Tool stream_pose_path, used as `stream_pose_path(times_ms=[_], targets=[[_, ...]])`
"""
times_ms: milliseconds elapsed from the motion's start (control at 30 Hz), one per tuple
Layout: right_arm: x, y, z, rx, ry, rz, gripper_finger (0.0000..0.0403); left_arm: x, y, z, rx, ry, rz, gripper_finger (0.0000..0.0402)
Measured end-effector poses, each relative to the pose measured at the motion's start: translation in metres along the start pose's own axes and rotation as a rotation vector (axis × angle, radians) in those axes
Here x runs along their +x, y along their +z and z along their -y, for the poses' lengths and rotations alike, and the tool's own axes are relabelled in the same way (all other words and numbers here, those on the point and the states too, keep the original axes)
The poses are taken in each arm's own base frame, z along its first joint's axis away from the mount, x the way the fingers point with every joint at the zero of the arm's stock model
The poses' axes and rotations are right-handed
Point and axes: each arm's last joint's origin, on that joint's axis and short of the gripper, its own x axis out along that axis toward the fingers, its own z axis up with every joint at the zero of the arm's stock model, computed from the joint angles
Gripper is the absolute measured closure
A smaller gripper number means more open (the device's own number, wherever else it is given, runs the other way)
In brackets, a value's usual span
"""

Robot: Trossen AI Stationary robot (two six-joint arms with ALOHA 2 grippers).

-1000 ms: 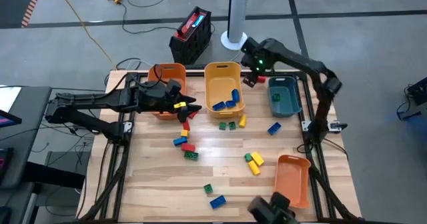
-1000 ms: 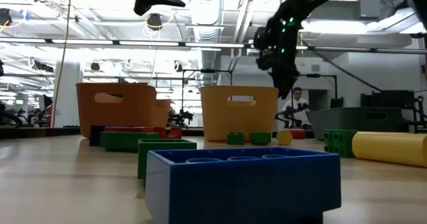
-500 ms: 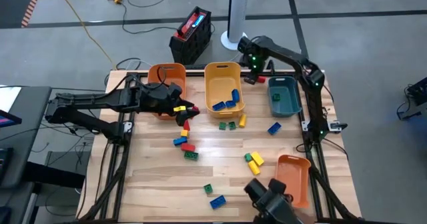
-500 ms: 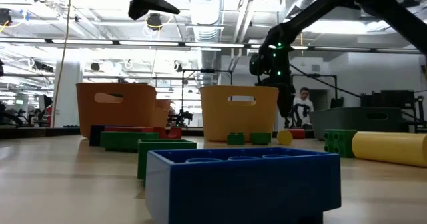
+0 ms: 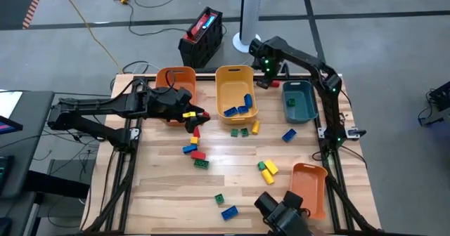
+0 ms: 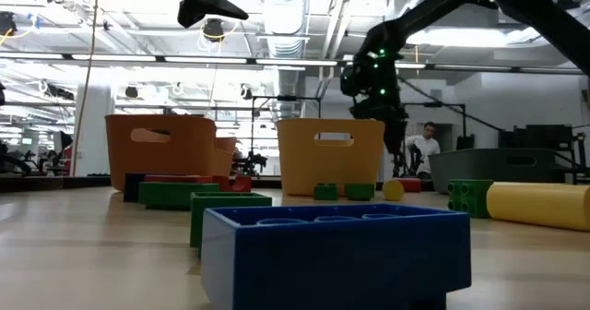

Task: Sort blocks
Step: Put the red block into the top orange bin

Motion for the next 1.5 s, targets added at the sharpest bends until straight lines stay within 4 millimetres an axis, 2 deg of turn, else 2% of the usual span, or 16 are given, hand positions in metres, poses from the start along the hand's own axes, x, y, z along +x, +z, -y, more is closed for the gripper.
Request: stream_pose_path(times_ms=[267, 567, 767, 900, 1133, 1233, 1400, 1500], targets=[[0.034, 0.006, 0.015, -0.017, -0.036, -0.080, 0.0149, -0.003, 0.000, 0.001, -0.003, -0.023, -0.008, 0.0130], [0.062, 0.011, 0.010, -0.048, -0.031, -0.200, 0.0149, -0.014, 0.001, 0.001, -0.001, -0.036, -0.007, 0.0130], [0.063, 0.012, 0.006, -0.071, -0.054, -0.216, 0.0151, -0.023, 0.002, 0.000, -0.009, -0.043, 0.003, 0.0130], [0.063, 0.011, 0.005, -0.079, -0.013, -0.214, 0.0166, -0.025, 0.003, 0.000, -0.010, -0.045, 0.008, 0.0130], [0.057, 0.007, -0.011, -0.054, 0.152, -0.248, 0.0201, -0.029, 0.003, 0.000, 0.003, -0.049, 0.015, 0.0130], [0.039, 0.003, -0.021, 0.003, 0.145, -0.261, 0.0209, -0.030, 0.004, 0.000, 0.005, -0.051, 0.019, 0.0130], [0.000, 0.002, -0.032, -0.019, 0.084, -0.086, 0.0209, -0.032, 0.004, 0.000, 0.006, -0.052, 0.022, 0.0130], [-0.005, 0.008, -0.025, -0.040, 0.059, 0.025, 0.0201, -0.032, 0.004, 0.000, 0.011, -0.048, 0.024, 0.0130]])
